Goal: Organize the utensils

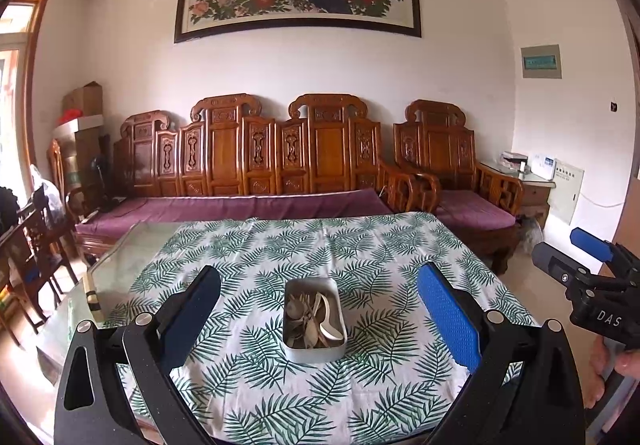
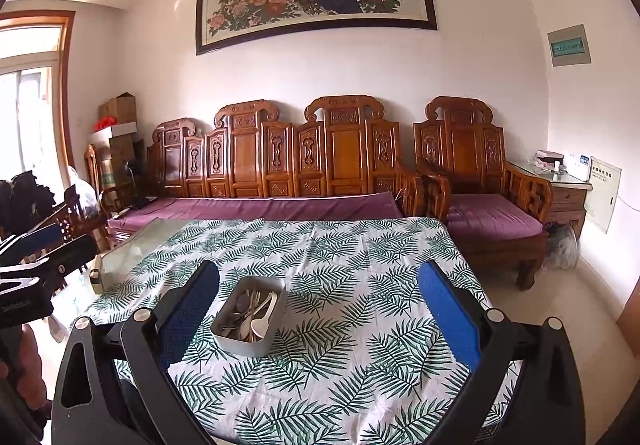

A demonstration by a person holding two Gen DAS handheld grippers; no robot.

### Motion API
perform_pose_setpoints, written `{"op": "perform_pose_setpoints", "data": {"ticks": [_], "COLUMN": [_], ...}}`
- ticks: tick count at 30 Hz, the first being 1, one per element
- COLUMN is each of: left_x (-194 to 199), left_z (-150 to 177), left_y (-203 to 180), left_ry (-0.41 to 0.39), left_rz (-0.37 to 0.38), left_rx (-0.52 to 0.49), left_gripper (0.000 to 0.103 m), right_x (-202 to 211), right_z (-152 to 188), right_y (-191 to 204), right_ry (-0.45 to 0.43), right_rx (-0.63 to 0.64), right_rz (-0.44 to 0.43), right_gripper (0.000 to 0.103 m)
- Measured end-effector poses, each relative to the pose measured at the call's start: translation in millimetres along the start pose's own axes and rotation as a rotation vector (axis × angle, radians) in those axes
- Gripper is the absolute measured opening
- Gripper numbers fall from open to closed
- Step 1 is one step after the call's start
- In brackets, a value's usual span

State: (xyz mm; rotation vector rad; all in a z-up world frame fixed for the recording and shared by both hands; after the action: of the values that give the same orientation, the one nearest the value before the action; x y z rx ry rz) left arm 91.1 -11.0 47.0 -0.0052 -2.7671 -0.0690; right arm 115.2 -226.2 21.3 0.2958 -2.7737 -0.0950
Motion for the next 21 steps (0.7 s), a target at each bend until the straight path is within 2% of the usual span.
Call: {"op": "perform_pose_setpoints", "data": {"ticks": [21], "left_x": [-1.6], "left_z": [1.2], "left_y": [-1.3], "left_ry": [0.001], "left_rz": [0.000], "left_rx": [0.003], "left_gripper": [0.095], "right_x": [-1.7], "right_z": [2.7], "right_y": [-0.8], "right_ry": [0.005], "right_rx": [-0.004], "right_rz": [0.004], "right_gripper": [0.100]}}
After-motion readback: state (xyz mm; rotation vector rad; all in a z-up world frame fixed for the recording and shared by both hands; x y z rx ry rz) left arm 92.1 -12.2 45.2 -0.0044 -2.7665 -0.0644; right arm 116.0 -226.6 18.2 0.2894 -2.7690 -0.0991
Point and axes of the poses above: each gripper's, at about its wrist camera, not at the fingertips, and x roughly against the way its jaws point, y to its left, z to its underside, the point moved 8 cm from there along -x, roughly the way its jaws point, and after that the axes turned 2 degrees about -x, right-handed, at the moved point
